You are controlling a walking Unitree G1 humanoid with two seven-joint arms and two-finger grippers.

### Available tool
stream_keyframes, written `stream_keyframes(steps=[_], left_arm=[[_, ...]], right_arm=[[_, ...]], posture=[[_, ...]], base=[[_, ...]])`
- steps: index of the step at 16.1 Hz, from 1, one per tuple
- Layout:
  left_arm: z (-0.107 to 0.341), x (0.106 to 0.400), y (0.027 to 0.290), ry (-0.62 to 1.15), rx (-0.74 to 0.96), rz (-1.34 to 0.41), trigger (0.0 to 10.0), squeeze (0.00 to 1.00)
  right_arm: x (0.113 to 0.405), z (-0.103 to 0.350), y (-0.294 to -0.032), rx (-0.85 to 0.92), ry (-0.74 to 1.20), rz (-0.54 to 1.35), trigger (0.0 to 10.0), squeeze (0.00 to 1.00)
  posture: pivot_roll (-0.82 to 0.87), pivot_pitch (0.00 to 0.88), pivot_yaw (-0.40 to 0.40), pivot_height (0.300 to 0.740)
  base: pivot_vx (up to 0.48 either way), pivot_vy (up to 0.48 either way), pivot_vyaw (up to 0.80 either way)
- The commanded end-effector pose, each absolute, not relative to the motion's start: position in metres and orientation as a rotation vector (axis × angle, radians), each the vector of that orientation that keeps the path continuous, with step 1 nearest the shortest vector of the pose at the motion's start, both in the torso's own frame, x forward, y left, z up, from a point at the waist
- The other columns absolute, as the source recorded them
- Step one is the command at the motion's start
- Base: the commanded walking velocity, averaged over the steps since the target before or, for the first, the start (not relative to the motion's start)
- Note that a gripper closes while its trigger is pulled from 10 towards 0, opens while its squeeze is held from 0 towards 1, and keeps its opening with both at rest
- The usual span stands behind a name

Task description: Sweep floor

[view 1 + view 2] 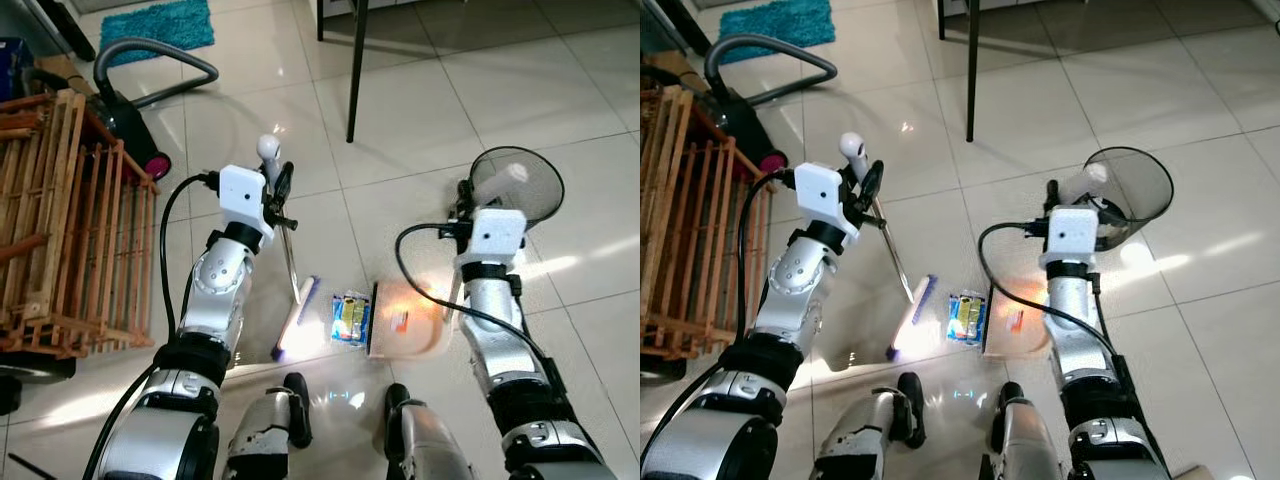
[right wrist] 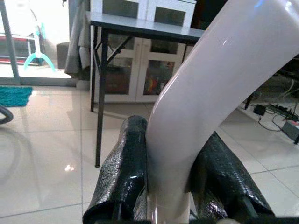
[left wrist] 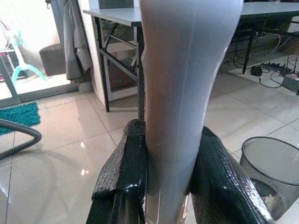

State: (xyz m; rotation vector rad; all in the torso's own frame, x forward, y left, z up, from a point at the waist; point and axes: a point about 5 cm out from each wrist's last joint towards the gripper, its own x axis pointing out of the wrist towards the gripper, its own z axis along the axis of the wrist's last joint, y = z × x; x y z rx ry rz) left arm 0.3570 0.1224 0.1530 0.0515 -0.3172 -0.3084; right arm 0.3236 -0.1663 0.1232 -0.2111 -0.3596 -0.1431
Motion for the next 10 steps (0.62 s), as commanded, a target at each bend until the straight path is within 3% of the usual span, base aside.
stream_keyframes(steps=[1,10], left_arm=[[0.153,0.357,0.122,-0.326,0.023,-0.305,10.0,0.00],[0.191,0.370,0.099,-0.411,-0.294,-0.353,10.0,0.00]], right_arm=[[0.319,0.114,-0.161,-0.203,-0.351,-0.137,10.0,0.00],[0.314,0.092,-0.144,-0.191,-0.282,-0.130,10.0,0.00]], posture=[[0.18,0.344,0.102,0.740],[0.16,0.311,0.107,0.740]], base=[[0.000,0.000,0.00],[0.000,0.000,0.00]])
